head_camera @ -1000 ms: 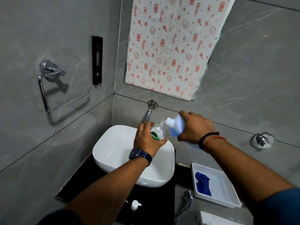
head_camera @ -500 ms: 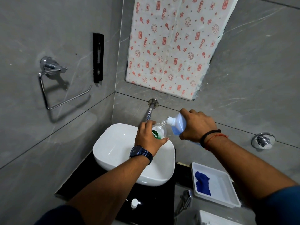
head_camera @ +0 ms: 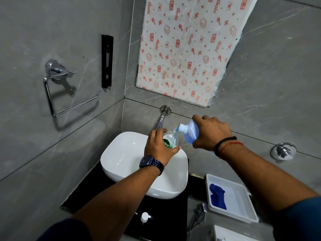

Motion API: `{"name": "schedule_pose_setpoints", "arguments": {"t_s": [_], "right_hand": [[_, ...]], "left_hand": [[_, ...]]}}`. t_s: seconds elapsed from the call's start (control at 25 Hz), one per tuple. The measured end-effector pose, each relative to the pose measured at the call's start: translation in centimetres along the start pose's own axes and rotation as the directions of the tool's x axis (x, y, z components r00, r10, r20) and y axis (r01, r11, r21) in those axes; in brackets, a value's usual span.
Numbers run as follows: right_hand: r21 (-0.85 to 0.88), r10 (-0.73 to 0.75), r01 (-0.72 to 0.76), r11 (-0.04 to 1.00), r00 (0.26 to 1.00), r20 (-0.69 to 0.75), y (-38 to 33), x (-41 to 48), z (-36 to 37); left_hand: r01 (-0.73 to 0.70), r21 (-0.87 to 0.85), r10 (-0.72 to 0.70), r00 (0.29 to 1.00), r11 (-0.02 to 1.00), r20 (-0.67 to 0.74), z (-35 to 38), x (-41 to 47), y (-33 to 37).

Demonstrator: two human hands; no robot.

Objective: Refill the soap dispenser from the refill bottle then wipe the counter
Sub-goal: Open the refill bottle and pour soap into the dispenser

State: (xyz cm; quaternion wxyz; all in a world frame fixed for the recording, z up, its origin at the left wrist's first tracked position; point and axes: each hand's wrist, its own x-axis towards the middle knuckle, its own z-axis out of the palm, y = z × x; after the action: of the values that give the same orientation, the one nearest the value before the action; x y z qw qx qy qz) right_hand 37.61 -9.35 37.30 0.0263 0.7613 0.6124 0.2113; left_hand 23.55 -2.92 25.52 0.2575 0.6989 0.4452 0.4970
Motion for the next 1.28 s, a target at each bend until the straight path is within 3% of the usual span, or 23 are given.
{"name": "schedule_pose_setpoints", "arguments": {"t_s": [1.28], "right_hand": [[-0.031,-0.029,0.028,0.999,1.0,-0.002,-2.0,0.4,-1.8]], "left_hand": [[0.008,0.005,-0.008,0.999,1.0,-0.042,-1.5,0.3,-0.7]]}}
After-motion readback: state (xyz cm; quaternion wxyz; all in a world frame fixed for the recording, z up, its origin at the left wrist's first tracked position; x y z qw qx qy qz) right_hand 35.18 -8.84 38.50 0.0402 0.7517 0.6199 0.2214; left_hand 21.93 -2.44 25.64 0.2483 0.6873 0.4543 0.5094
